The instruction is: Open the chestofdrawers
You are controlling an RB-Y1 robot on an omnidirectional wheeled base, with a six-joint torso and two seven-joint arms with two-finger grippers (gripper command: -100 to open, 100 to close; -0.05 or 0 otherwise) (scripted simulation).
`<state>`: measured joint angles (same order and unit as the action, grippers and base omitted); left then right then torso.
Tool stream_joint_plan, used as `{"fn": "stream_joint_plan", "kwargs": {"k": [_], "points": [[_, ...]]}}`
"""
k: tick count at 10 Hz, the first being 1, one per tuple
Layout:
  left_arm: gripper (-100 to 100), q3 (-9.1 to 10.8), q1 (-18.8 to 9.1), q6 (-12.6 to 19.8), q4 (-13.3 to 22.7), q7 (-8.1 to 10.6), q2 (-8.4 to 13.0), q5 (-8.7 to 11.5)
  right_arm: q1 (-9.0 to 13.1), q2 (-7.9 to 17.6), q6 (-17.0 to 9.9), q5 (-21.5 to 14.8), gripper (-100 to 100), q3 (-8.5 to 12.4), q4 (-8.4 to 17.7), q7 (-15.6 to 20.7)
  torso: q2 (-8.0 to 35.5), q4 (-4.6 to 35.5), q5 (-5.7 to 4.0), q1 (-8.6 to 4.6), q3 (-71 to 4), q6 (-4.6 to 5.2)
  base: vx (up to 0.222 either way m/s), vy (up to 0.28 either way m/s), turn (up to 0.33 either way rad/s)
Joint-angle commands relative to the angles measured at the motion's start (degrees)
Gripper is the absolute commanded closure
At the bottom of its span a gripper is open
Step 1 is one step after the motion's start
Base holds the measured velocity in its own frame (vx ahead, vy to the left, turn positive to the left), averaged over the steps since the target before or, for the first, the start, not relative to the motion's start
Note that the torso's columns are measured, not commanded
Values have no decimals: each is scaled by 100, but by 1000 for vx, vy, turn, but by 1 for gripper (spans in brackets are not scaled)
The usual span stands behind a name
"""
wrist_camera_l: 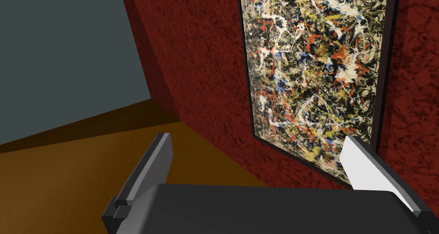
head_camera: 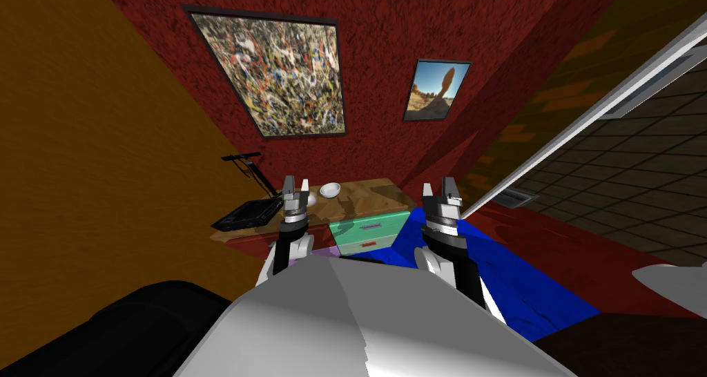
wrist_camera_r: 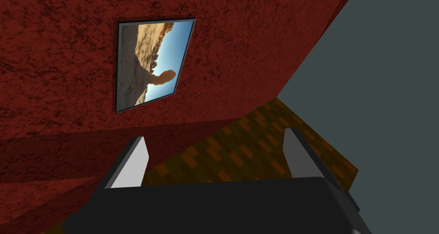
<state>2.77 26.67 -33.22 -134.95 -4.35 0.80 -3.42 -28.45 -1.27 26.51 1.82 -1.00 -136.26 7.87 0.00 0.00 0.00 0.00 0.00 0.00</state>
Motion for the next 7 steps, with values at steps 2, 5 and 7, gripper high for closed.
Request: {"fn": "stream_joint_plan", "kwargs": {"k": [2,5,7], "points": [[0,0,0,0,0,0,0,0,0,0,0,0,0,0,0,0,597,600,0,0,-1200,0,0,0,0],[0,0,0,0,-1,0,0,0,0,0,0,0,0,0,-1,0,1845,1846,0,0,-3692,0,0,0,0],[0,0,0,0,-1,0,0,0,0,0,0,0,0,0,-2,0,2693,2691,0,0,-5381,0,0,0,0]]}}
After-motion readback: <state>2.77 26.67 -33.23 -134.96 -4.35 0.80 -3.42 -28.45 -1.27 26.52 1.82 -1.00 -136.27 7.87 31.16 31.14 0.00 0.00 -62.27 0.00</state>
